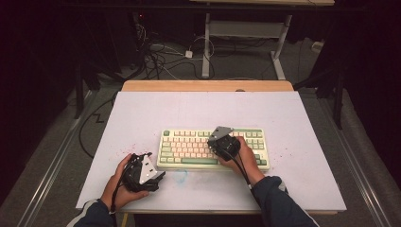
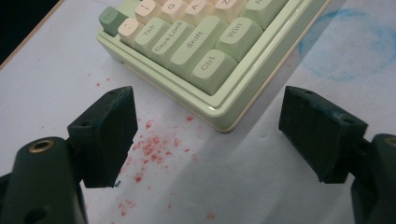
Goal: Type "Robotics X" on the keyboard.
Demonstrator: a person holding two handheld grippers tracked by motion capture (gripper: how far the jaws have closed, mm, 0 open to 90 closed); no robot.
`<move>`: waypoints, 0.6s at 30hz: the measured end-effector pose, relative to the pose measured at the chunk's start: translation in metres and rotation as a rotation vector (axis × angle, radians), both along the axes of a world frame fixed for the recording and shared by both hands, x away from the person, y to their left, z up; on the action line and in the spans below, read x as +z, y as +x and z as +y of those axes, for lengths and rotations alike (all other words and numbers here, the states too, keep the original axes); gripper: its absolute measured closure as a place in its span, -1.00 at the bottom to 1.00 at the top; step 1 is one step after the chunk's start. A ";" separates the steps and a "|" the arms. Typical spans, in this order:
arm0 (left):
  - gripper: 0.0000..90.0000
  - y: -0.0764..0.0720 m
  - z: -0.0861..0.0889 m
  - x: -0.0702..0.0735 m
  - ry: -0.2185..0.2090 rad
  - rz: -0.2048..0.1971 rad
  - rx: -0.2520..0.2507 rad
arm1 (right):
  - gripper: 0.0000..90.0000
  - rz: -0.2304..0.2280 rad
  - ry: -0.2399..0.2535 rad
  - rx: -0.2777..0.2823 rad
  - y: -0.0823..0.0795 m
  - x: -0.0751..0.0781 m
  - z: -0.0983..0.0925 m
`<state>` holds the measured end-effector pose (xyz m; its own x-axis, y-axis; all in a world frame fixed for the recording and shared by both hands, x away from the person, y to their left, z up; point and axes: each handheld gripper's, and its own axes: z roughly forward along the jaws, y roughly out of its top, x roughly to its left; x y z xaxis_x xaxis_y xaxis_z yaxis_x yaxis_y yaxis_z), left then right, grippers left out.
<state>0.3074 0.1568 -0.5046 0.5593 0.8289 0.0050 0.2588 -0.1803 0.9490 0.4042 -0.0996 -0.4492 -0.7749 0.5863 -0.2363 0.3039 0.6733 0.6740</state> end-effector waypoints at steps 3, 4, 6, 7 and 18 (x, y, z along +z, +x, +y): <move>-0.59 -0.001 0.000 0.000 0.009 0.001 -0.005 | 0.98 0.003 0.047 -0.004 -0.001 0.001 -0.004; -0.60 -0.001 0.000 0.000 0.015 0.000 -0.004 | 0.97 0.002 0.061 -0.004 -0.001 0.002 -0.006; -0.59 0.000 0.000 0.000 0.020 0.003 0.001 | 0.95 -0.003 0.091 -0.013 -0.002 0.004 -0.008; -0.59 0.001 0.001 0.000 0.014 0.002 0.004 | 0.95 -0.004 0.108 -0.010 -0.002 0.006 -0.010; -0.59 0.000 0.002 0.004 0.000 -0.003 0.003 | 0.33 -0.083 0.184 0.016 -0.014 0.017 -0.021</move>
